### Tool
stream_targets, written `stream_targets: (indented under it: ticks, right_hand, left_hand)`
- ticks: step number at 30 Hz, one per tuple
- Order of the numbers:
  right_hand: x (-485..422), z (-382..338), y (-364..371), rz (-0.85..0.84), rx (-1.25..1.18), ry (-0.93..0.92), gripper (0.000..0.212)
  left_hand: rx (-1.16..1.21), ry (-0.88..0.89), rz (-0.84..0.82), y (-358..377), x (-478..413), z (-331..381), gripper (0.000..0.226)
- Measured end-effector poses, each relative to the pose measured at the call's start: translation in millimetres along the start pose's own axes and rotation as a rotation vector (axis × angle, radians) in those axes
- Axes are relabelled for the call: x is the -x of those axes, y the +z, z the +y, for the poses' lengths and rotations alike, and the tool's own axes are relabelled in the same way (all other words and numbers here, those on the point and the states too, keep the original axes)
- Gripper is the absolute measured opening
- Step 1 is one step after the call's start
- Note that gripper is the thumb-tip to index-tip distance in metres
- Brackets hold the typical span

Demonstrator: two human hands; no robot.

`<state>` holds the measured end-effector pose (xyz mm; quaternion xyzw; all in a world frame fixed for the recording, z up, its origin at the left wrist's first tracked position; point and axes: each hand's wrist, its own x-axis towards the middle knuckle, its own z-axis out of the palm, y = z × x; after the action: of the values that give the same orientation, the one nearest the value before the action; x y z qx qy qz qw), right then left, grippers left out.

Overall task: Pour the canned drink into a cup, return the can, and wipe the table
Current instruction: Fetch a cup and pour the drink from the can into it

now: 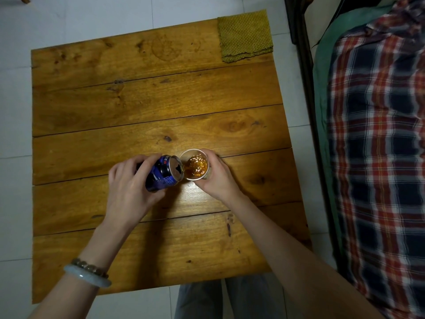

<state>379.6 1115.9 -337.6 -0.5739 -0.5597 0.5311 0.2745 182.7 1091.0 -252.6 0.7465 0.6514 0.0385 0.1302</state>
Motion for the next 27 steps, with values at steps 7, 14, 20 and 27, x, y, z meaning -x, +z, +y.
stream_targets:
  ticks: [7, 14, 20, 27]
  right_hand:
    - [0.0, 0.0, -0.1, 0.007, 0.002, -0.009, 0.063]
    - [0.3, -0.5, 0.3, 0.007, -0.002, -0.008, 0.063]
    - [0.4, -0.5, 0.3, 0.002, 0.002, -0.008, 0.063]
    - [0.0, 0.1, 1.0, 0.004, 0.010, -0.009, 0.064]
  left_hand:
    - [0.001, 0.007, 0.008, -0.4, 0.7, 0.0, 0.089]
    - [0.000, 0.013, 0.006, -1.2, 0.7, 0.1, 0.089]
    - [-0.009, 0.012, -0.004, -1.2, 1.2, -0.9, 0.090]
    - [-0.003, 0.011, 0.006, -0.7, 0.6, -1.1, 0.089]
